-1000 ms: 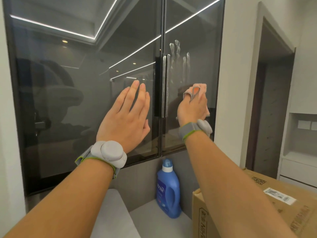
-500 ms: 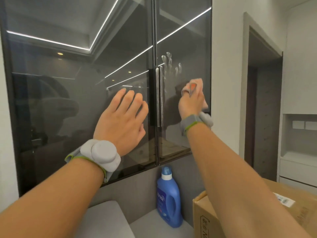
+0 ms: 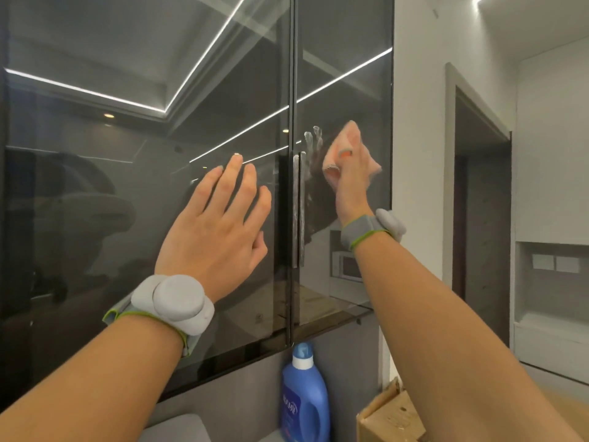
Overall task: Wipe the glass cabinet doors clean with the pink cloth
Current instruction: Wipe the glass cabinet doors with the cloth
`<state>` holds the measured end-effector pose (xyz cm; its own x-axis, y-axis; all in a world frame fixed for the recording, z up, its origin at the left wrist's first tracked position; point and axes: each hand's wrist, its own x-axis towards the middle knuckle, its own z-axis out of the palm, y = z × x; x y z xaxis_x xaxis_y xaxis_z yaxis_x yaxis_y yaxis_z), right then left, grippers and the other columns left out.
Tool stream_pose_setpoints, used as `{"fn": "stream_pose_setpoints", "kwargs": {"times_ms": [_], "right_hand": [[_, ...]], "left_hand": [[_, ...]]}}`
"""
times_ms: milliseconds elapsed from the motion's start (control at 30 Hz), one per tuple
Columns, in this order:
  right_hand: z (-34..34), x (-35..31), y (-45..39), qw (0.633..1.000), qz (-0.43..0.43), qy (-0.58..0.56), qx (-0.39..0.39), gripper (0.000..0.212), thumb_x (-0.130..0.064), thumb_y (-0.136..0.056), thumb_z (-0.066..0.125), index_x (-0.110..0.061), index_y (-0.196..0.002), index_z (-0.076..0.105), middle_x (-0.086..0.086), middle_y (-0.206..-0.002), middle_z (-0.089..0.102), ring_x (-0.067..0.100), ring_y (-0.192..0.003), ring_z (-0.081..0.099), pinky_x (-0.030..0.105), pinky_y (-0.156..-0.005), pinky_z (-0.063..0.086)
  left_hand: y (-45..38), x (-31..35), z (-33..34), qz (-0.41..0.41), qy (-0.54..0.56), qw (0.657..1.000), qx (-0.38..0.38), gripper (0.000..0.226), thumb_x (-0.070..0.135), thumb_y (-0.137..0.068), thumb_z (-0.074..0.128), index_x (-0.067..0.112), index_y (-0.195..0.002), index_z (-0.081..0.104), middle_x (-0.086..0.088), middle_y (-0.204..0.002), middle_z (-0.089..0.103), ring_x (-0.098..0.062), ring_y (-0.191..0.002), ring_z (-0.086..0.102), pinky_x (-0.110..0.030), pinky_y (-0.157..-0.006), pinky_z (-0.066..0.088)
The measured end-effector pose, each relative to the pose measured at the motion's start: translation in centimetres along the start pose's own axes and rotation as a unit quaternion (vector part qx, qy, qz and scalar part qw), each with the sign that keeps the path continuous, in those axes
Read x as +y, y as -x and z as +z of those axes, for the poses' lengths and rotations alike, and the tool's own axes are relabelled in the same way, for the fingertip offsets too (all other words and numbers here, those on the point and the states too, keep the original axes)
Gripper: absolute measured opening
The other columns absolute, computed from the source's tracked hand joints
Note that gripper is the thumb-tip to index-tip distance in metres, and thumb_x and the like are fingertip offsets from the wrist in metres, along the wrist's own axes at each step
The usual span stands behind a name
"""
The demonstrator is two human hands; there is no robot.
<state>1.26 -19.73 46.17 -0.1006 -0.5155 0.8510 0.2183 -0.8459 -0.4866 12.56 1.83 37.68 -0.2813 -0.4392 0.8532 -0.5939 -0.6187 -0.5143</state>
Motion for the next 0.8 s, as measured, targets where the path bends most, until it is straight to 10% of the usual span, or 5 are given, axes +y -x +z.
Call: {"fn": "stream_pose_setpoints", "kwargs": {"times_ms": [100,200,433,600,800], "right_hand": [[1.1,-1.1,0.1,0.994,-0.052,0.051,-0.080,0.062,-0.049,-0.092,0.041,-0.040,-0.152,0.029,-0.007,-0.149,0.036,0.026,-0.143,0.035,0.046,-0.120,0.033],[0.3,1.1,0.9,0.992,-0.097,0.074,-0.019,0.026,-0.057,-0.103,0.036,-0.043,-0.118,0.052,-0.031,-0.117,0.047,0.022,-0.120,0.055,0.050,-0.103,0.051],[1.2,-1.9,-1.4,0.997,-0.048,0.052,-0.028,0.026,-0.032,-0.097,0.034,-0.045,-0.095,0.056,0.010,-0.109,0.057,0.029,-0.108,0.054,0.040,-0.092,0.050],[-0.4,-0.7,2.2,0.989,-0.078,0.055,-0.113,0.030,-0.047,-0.109,0.033,-0.058,-0.137,0.037,-0.029,-0.119,0.052,-0.027,-0.107,0.049,-0.007,-0.088,0.033],[0.0,-2.3,-0.5,0.988,-0.050,0.107,-0.101,0.040,-0.013,-0.102,0.027,-0.031,-0.134,0.039,-0.003,-0.140,0.041,0.020,-0.128,0.049,0.039,-0.111,0.041]], "left_hand": [[0.2,0.0,0.0,-0.004,0.007,1.000,0.005,0.059,0.037,-0.103,0.043,0.001,-0.150,0.044,-0.028,-0.161,0.034,-0.046,-0.156,0.022,-0.057,-0.128,0.020],[0.1,0.1,-0.2,0.001,0.005,1.000,0.006,0.060,0.037,-0.102,0.043,0.001,-0.150,0.045,-0.028,-0.162,0.034,-0.046,-0.157,0.022,-0.057,-0.128,0.020],[0.1,0.0,-0.1,0.007,0.004,1.000,0.004,0.058,0.037,-0.104,0.040,0.002,-0.151,0.043,-0.028,-0.163,0.033,-0.046,-0.157,0.020,-0.056,-0.128,0.018],[0.3,-0.1,0.0,0.006,0.006,1.000,0.005,0.057,0.037,-0.104,0.039,0.003,-0.151,0.043,-0.028,-0.163,0.033,-0.046,-0.157,0.021,-0.057,-0.127,0.019],[0.2,-0.1,0.2,0.007,0.011,1.000,0.006,0.057,0.036,-0.105,0.039,0.003,-0.150,0.044,-0.028,-0.163,0.032,-0.047,-0.157,0.020,-0.057,-0.128,0.019]]}}
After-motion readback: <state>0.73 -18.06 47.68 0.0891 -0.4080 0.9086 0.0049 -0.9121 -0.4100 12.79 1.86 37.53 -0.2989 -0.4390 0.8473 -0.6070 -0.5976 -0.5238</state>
